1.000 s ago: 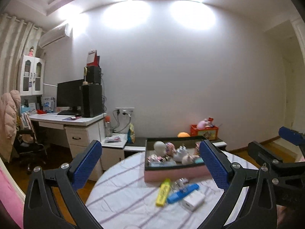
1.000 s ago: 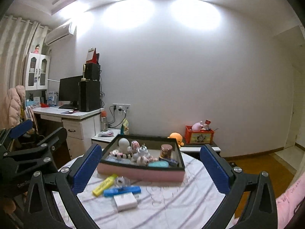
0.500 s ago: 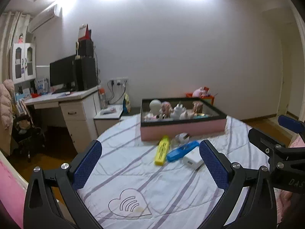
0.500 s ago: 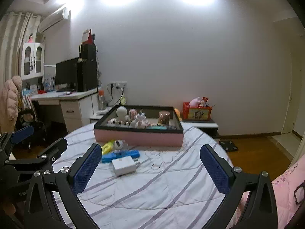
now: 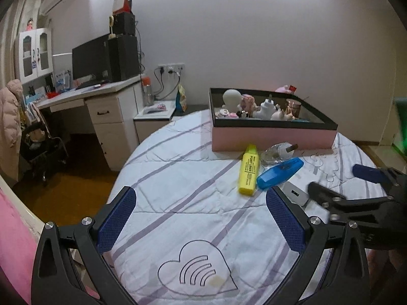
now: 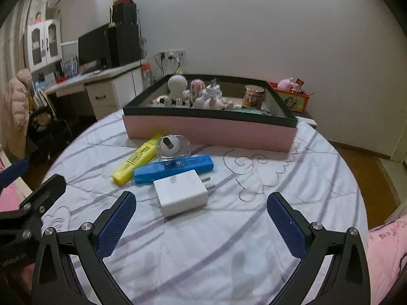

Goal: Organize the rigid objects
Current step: 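Grasp the glass bottle with the left gripper while the right grasps the white charger plug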

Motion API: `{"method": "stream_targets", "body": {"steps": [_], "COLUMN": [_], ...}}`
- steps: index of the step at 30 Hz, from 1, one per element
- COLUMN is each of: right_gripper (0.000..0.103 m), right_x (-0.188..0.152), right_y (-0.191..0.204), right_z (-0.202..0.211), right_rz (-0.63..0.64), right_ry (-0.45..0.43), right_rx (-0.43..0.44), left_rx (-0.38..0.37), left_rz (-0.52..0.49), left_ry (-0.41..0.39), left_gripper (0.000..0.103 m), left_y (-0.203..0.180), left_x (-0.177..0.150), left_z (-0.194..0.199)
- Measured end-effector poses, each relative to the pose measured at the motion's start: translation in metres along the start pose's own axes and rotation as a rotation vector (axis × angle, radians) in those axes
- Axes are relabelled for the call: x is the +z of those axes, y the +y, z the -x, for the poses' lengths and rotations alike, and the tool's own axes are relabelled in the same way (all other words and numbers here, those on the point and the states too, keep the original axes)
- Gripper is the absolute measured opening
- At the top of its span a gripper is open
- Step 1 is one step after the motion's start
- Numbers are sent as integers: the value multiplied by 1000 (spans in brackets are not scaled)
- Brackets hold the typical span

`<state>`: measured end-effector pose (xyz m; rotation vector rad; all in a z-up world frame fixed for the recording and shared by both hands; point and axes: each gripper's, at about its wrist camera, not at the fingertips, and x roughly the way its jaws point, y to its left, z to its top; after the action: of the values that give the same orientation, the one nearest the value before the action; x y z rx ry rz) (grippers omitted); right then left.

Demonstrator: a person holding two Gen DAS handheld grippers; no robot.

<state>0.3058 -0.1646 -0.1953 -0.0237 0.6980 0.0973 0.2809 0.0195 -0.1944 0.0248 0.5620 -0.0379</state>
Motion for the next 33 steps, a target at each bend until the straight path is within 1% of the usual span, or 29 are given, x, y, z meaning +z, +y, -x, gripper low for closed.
{"method": "stream_targets", "body": {"steps": [2,5,7,8,9,10,11,15,17,22,23,26,28,31,33], "right_gripper": [103,103,103,99,92,74,71,71,72,72,72,72,72,72,72], "right_x": [6,13,16,17,16,15,13,10,8,5,4,2,3,3,4], "right_y": [3,5,6,5,3,1,-3,-12,-24,-59,-68,-84,-91,-101,-104], "right_z": [-17,-38,-51,-58,-63,-65,-64,-57,-52,-46,-44,-42,-42,-44,-46], "right_rz": [7,21,27,21,13,5,0,21,10,-53,-69,-90,-94,-114,-131], "right_ry": [48,97,130,155,174,183,185,181,170,164,164,161,160,161,155], "right_rx": [29,28,43,67,85,97,116,125,78,42,37,41,48,93,128], "left_rx": [-6,-15,-17,-24,-30,-39,-44,-75,-97,-133,-137,-111,-118,-84,-52], "left_rz": [0,0,-1,-1,-1,-1,-1,-8,-11,-34,-42,-40,-37,-43,-33], "left_ry": [25,51,71,82,88,96,102,124,131,130,141,158,174,191,201], "left_gripper": [103,103,103,103,103,103,103,103,103,103,103,103,103,103,94], "left_y": [1,2,2,2,2,0,-1,-14,-24,-59,-68,-85,-96,-106,-107], "left_x": [1,1,2,3,3,4,5,11,18,36,40,48,52,58,60], "left_z": [-8,-16,-21,-24,-26,-29,-31,-41,-46,-60,-64,-77,-86,-99,-105]}}
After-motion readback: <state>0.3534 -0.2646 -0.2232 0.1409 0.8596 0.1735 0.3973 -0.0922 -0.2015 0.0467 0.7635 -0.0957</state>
